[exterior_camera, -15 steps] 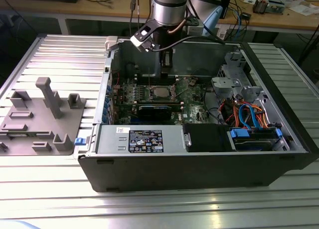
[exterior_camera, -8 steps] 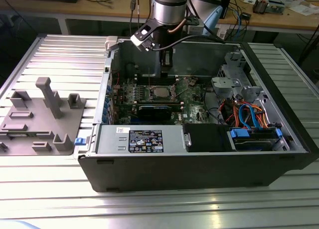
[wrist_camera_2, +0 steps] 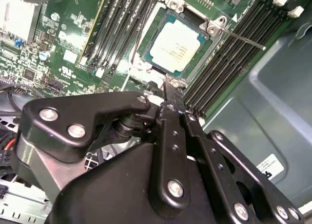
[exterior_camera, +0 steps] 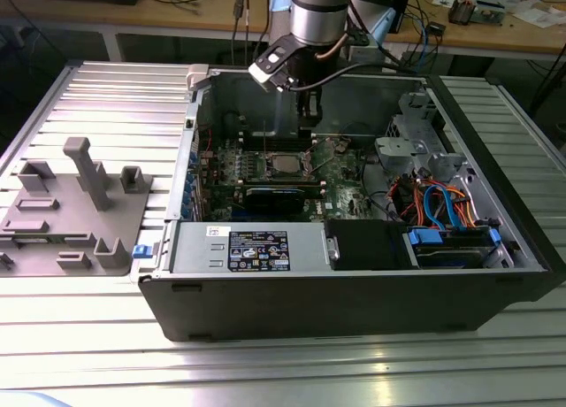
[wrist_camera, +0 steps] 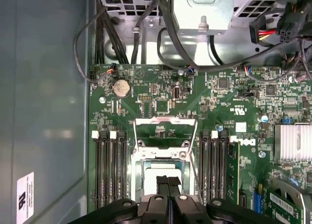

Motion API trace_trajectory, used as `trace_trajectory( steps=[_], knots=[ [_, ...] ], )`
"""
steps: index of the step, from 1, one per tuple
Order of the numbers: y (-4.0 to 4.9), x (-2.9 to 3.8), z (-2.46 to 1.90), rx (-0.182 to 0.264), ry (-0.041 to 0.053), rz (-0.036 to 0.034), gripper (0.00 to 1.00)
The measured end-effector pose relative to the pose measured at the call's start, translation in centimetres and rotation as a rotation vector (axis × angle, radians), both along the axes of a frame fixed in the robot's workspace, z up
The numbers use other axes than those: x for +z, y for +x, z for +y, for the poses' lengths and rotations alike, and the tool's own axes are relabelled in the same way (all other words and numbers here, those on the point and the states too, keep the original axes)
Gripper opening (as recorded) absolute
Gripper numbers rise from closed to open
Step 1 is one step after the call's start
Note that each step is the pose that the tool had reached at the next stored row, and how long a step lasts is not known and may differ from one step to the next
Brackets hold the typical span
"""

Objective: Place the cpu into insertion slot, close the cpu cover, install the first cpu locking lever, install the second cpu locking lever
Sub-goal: 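Close the cpu cover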

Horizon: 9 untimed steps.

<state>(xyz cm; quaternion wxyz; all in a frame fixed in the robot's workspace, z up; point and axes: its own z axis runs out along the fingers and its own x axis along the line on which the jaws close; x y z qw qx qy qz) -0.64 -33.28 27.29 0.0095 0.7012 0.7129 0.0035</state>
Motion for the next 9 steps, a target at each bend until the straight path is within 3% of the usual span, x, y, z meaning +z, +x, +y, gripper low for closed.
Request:
trace_trajectory(
  steps=[4,5,9],
  knots=[
    [0.67,-0.04,0.04,0.0,-0.0001,0.0085,0.11],
    [0.9,-0.04,0.05,0.0,-0.0004,0.0152,0.11],
    [1.46,-0.09,0.07,0.0,-0.0003,0.0189,0.11]
  ],
)
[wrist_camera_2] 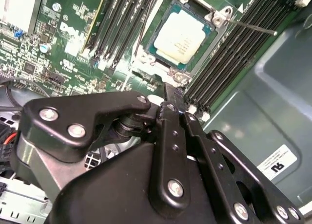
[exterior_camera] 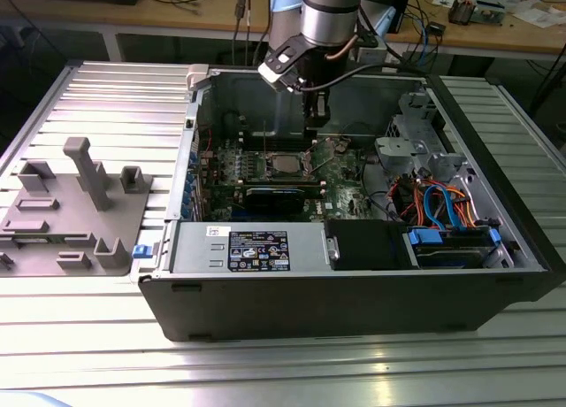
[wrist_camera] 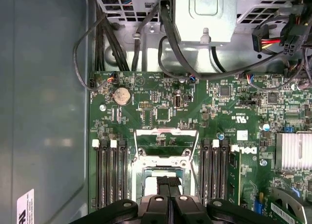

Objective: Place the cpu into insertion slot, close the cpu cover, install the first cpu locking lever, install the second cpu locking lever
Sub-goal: 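Close the cpu cover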

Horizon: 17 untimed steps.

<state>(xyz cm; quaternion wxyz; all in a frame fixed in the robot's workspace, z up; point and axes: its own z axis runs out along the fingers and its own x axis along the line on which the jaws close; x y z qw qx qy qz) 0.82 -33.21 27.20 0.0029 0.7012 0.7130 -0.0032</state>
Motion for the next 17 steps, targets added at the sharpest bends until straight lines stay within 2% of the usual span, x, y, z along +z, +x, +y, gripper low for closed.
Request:
trace_trajectory(
  steps=[3,10,17],
  knots=[
    [0.75,-0.05,0.02,0.0,0.0001,0.0029,0.11],
    [1.37,-0.39,0.02,0.006,0.0,0.0044,0.11],
    [2.24,-0.45,0.02,0.014,0.0001,0.0044,0.11]
  ],
)
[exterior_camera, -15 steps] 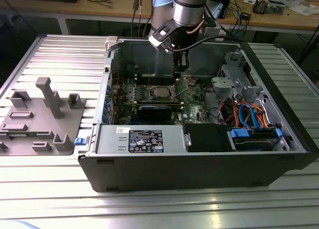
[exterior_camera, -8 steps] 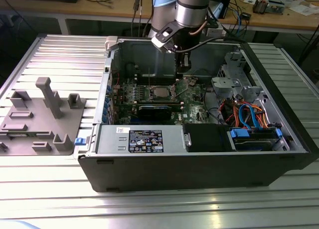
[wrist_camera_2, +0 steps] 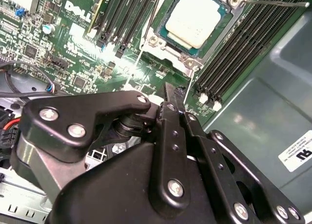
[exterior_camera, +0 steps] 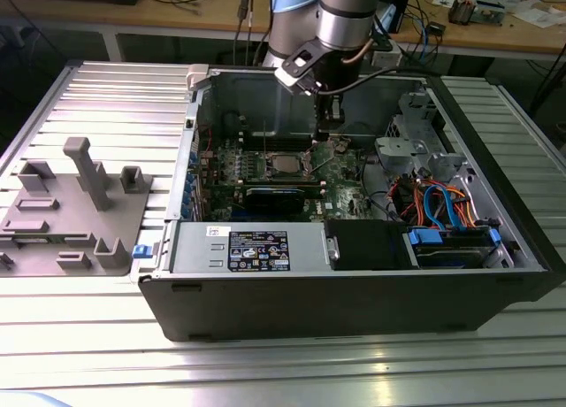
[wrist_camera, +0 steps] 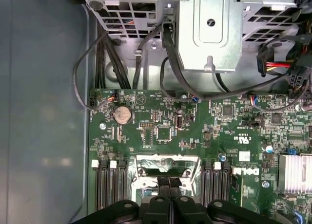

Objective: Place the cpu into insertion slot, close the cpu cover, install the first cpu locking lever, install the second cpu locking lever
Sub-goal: 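Close the cpu cover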

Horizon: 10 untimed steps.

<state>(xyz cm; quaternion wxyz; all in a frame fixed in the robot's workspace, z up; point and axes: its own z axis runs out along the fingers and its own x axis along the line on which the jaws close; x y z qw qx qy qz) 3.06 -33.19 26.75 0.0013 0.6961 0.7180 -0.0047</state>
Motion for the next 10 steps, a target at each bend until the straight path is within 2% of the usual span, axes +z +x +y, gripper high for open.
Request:
trace_trajectory(
  steps=[3,10],
  knots=[
    [0.43,-0.04,0.0,0.001,-0.0002,0.0,0.11],
    [2.14,-0.33,0.13,0.003,-0.0002,0.0005,0.11]
  ],
)
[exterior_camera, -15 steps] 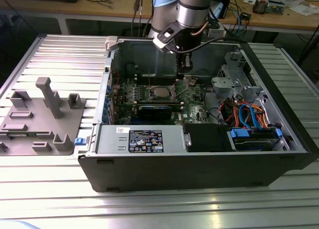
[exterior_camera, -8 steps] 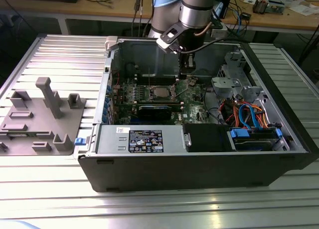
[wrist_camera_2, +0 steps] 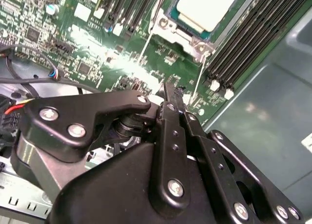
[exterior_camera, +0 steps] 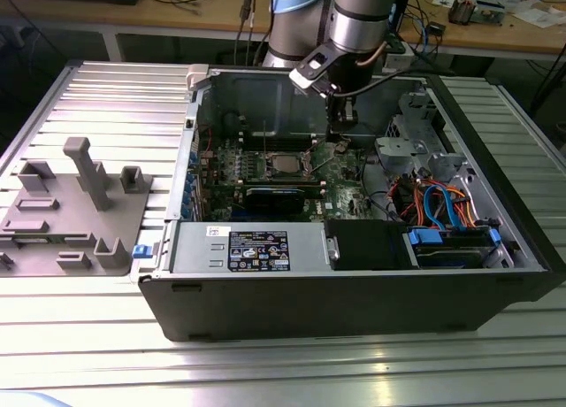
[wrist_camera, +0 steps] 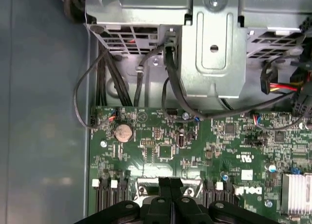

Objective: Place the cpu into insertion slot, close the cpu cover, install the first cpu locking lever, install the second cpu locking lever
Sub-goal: 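Close the cpu cover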

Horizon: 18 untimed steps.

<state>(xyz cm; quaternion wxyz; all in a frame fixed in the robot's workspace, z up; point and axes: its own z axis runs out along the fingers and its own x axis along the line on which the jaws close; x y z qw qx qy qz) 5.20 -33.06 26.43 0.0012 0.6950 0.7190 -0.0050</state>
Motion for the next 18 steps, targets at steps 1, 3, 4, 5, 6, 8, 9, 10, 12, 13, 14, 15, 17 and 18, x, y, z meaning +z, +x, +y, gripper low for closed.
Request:
trace_trajectory(
  steps=[1,3,4,5,6,8,9,10,12,13,14,15,17,18],
  knots=[
    [0.18,-0.02,0.03,0.0,0.0001,0.0004,0.11],
    [0.95,-0.15,0.09,0.0,0.0001,0.0016,0.11],
    [1.18,-0.21,0.11,0.0,0.0002,0.0018,0.11],
    [1.44,-0.29,0.14,0.0,0.0002,0.0022,0.11],
    [1.62,-0.34,0.16,0.0,0.0001,0.0026,0.11],
    [1.92,-0.43,0.19,0.0,0.0001,0.0031,0.11],
    [2.04,-0.5,0.21,0.0,0.0003,0.0034,0.11],
    [2.11,-0.55,0.22,0.0,0.0003,0.0036,0.11],
    [2.2,-0.75,0.22,0.0,0.0001,0.0041,0.11],
    [2.26,-1.1,0.22,0.0,0.0001,0.0046,0.11],
    [2.29,-1.46,0.22,0.0,0.0002,0.0053,0.11],
    [2.29,-1.62,0.22,0.0,0.0001,0.0056,0.11],
    [2.29,-1.72,0.22,0.0,0.0001,0.0058,0.11],
    [2.26,-1.74,0.22,0.0,0.0,0.0059,0.11]
  ],
)
